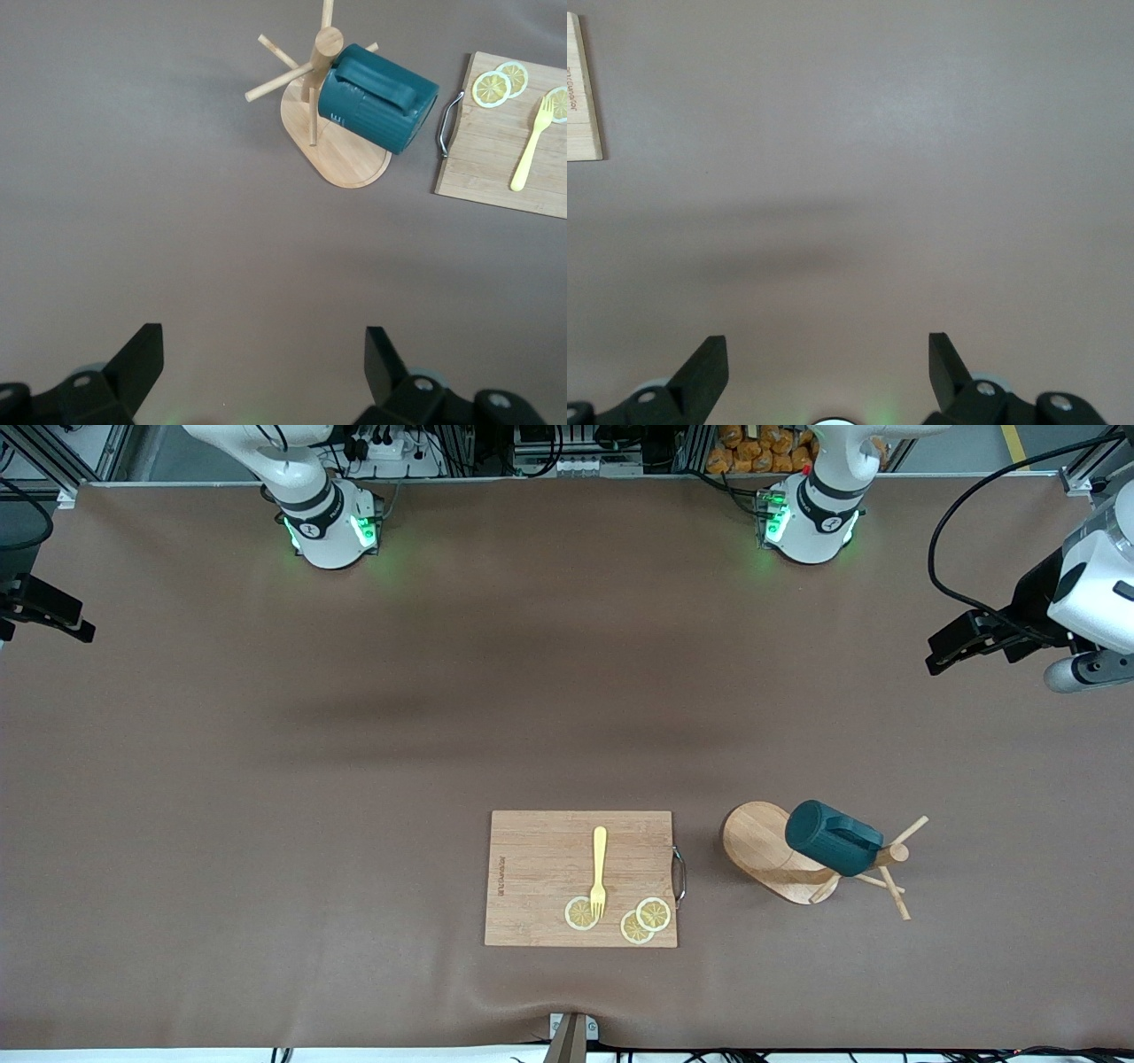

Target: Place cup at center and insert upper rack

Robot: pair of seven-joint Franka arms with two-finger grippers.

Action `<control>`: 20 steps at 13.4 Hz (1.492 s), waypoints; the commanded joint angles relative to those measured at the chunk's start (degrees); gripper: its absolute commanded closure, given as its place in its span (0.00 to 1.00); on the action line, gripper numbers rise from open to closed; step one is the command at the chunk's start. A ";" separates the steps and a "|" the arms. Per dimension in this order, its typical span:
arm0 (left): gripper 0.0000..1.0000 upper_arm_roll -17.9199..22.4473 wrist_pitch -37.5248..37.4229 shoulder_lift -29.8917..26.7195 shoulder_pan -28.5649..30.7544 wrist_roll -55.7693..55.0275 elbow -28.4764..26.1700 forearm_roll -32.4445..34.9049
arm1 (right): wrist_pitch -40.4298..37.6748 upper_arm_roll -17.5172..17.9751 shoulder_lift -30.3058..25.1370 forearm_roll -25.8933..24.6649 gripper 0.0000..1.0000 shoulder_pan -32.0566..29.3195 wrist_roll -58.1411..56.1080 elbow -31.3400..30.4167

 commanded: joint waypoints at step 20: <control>0.00 3.66 2.20 -8.82 -0.68 13.59 -9.27 4.13 | -0.66 0.37 -1.22 -0.46 0.00 0.03 0.44 0.29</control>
